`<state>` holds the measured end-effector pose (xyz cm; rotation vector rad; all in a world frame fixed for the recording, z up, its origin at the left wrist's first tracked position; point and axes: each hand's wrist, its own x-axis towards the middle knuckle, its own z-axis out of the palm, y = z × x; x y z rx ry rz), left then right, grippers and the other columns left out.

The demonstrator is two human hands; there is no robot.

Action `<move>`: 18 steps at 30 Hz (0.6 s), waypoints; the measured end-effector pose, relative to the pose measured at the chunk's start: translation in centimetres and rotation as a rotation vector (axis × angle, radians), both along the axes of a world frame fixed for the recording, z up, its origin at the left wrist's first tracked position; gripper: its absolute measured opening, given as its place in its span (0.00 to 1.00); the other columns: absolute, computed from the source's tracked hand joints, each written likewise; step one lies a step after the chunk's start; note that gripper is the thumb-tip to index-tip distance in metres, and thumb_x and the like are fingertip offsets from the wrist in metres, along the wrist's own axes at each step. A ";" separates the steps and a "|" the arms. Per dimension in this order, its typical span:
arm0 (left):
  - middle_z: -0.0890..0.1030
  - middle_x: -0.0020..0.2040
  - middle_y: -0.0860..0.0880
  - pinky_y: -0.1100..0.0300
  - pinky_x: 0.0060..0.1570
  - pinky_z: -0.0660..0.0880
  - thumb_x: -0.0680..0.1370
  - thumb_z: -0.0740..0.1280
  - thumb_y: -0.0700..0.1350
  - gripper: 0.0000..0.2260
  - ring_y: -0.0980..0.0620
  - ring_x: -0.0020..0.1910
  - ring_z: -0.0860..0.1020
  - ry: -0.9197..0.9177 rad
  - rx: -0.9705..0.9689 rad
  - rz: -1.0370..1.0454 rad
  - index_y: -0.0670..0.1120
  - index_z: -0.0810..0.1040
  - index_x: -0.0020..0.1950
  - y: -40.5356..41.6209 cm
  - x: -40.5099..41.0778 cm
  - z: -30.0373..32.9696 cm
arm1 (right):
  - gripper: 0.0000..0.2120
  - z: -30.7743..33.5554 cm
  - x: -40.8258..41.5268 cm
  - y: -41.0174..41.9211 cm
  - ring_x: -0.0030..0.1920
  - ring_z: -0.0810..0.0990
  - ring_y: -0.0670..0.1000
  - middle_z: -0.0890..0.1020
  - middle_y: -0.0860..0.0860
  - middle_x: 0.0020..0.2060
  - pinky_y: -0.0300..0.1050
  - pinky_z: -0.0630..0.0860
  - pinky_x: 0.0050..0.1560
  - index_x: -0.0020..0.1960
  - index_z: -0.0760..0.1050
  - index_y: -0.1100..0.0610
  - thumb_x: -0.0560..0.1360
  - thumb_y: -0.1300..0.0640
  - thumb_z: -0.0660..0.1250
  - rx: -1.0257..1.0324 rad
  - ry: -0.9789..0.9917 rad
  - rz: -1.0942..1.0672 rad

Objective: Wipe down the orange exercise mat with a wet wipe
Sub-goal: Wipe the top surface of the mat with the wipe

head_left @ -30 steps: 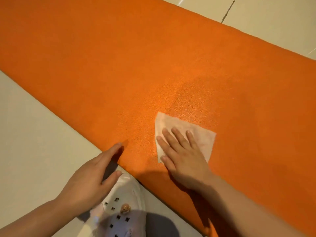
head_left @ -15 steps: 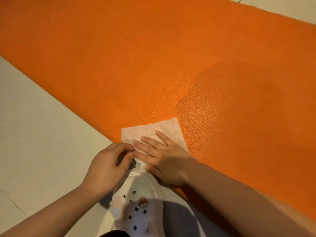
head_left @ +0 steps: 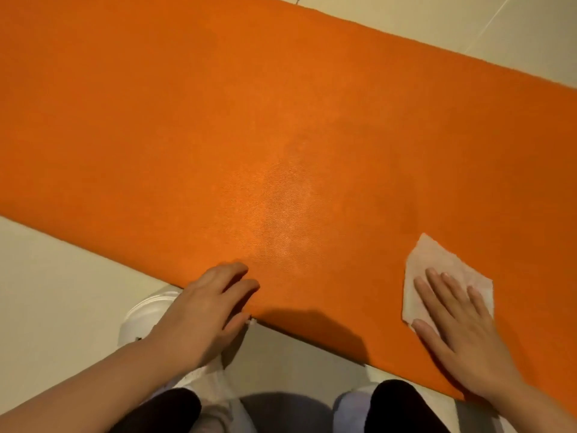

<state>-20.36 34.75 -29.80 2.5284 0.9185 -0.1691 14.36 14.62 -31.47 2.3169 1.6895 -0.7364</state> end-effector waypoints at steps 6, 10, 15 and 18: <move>0.76 0.60 0.41 0.43 0.48 0.79 0.70 0.69 0.53 0.20 0.44 0.59 0.69 0.022 0.061 0.029 0.46 0.76 0.60 -1.5 1.3 -0.3 | 0.33 0.0 -2.5 -2.3 0.75 0.27 0.45 0.33 0.44 0.76 0.50 0.31 0.75 0.75 0.29 0.41 0.74 0.31 0.31 0.000 -0.041 -0.365; 0.76 0.60 0.42 0.40 0.47 0.80 0.71 0.65 0.55 0.21 0.42 0.61 0.70 0.060 0.140 -0.007 0.49 0.73 0.61 -1.7 2.9 -0.2 | 0.29 -1.3 -6.9 -0.9 0.77 0.54 0.53 0.55 0.51 0.78 0.55 0.48 0.73 0.80 0.50 0.47 0.82 0.38 0.39 0.057 0.034 -0.001; 0.77 0.62 0.46 0.38 0.51 0.77 0.70 0.58 0.58 0.25 0.45 0.63 0.71 0.204 0.121 -0.051 0.52 0.73 0.65 -2.1 5.3 0.4 | 0.24 -1.2 -9.3 5.2 0.75 0.63 0.50 0.66 0.47 0.75 0.56 0.53 0.69 0.75 0.64 0.46 0.84 0.43 0.42 0.163 0.107 0.156; 0.74 0.65 0.47 0.38 0.46 0.79 0.69 0.63 0.62 0.29 0.45 0.63 0.70 0.261 0.105 -0.082 0.54 0.72 0.68 -1.5 5.8 0.6 | 0.28 -1.7 -6.9 8.7 0.78 0.44 0.48 0.48 0.46 0.79 0.53 0.36 0.74 0.80 0.52 0.45 0.82 0.39 0.42 0.212 0.166 0.222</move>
